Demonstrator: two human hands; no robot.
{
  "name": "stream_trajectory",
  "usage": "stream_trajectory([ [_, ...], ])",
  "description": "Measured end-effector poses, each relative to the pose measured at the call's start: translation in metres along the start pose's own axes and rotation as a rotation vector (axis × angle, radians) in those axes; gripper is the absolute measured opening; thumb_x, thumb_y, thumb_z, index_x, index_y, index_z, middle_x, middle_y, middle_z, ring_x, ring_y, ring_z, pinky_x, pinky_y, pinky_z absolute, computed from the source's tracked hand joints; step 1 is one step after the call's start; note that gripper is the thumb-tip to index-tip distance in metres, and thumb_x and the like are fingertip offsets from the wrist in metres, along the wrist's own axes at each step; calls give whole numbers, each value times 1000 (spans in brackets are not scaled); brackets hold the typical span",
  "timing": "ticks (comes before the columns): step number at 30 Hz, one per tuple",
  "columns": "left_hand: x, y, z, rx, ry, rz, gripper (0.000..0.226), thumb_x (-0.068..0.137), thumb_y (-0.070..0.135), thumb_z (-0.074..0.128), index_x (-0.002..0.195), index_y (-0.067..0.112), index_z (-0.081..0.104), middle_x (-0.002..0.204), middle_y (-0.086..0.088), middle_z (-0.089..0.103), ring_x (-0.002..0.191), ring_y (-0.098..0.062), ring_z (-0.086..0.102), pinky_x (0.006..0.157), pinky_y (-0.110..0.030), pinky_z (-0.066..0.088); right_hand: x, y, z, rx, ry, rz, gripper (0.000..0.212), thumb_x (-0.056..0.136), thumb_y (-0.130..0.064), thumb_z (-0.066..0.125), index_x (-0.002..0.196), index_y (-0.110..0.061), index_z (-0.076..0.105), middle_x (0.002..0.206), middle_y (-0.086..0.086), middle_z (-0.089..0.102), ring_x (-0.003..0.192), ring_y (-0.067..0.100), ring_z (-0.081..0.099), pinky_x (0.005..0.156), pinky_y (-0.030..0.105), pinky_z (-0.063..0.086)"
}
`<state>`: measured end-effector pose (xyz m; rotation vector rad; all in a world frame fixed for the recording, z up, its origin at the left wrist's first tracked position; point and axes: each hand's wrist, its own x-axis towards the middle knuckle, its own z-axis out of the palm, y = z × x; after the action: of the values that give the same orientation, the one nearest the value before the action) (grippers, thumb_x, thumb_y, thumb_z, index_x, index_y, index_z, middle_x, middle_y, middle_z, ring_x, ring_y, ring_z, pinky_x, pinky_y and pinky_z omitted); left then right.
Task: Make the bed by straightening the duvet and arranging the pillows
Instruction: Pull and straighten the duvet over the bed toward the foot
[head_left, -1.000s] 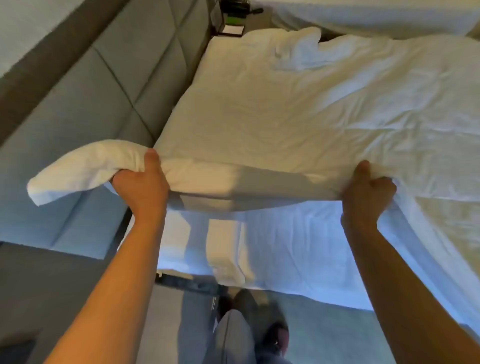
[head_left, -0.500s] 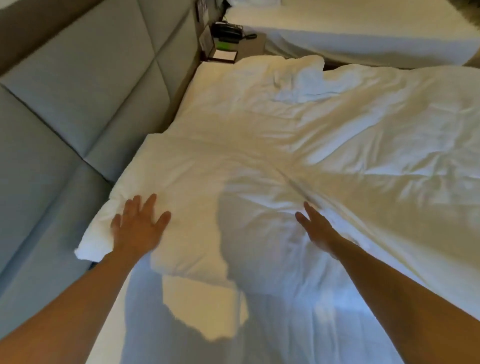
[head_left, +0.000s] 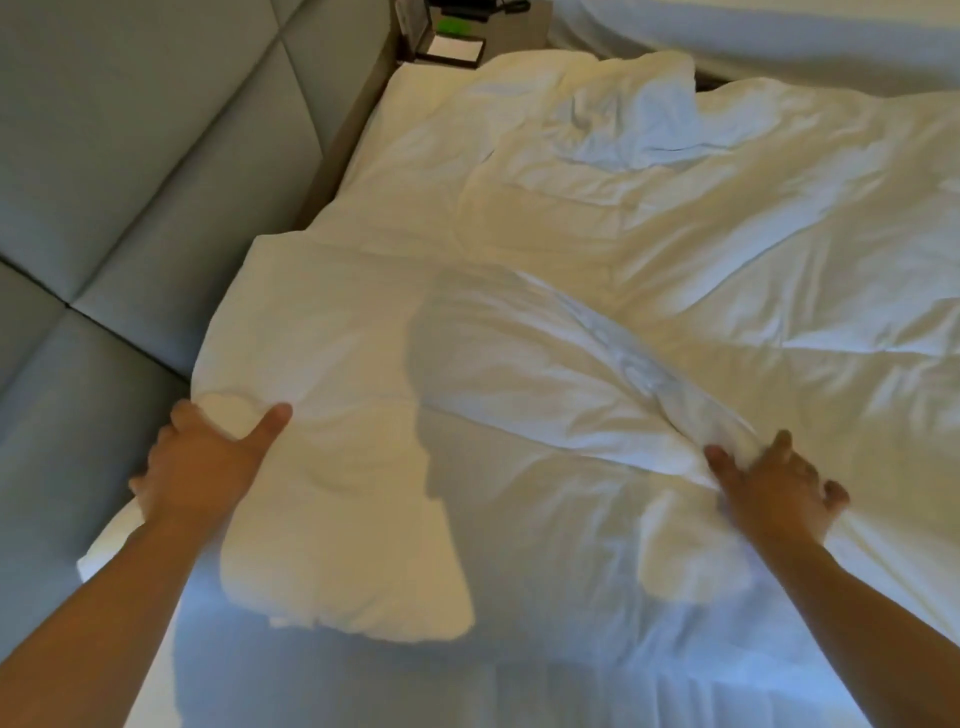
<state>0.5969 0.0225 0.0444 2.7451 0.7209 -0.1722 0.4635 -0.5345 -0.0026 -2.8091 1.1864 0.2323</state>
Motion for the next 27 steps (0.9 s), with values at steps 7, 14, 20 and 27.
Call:
stream_trajectory([
  [7, -1, 3, -1, -38, 83, 25, 110, 74, 96, 43, 129, 1, 35, 113, -37, 61, 103, -56, 62, 79, -60, 52, 71, 4, -95, 232, 142, -208, 94, 82, -91, 28, 68, -4, 59, 76, 30, 69, 86, 49, 68, 83, 51, 52],
  [14, -3, 6, 4, -49, 175, -27, 100, 82, 93, 32, 119, 0, 37, 116, -37, 59, 104, -59, 59, 92, -69, 46, 194, -39, -161, 218, 187, -256, 80, 94, -79, 36, 90, -4, 63, 87, 27, 68, 91, 48, 67, 82, 54, 55],
  [20, 36, 71, -21, -155, 92, 14, 105, 86, 86, 39, 135, -6, 45, 115, -31, 60, 117, -55, 55, 99, -62, 42, 155, -56, -48, 28, -236, -187, 66, 103, -65, 32, 153, -24, 45, 152, 13, 54, 139, 37, 49, 114, 56, 24],
  [27, 100, 143, -33, -314, -35, 47, 87, 89, 66, 66, 136, -7, 56, 135, -31, 59, 122, -48, 57, 102, -51, 46, 150, -57, -5, -3, -68, -169, 71, 95, -77, 29, 123, -15, 52, 117, 13, 67, 114, 33, 63, 97, 47, 35],
])
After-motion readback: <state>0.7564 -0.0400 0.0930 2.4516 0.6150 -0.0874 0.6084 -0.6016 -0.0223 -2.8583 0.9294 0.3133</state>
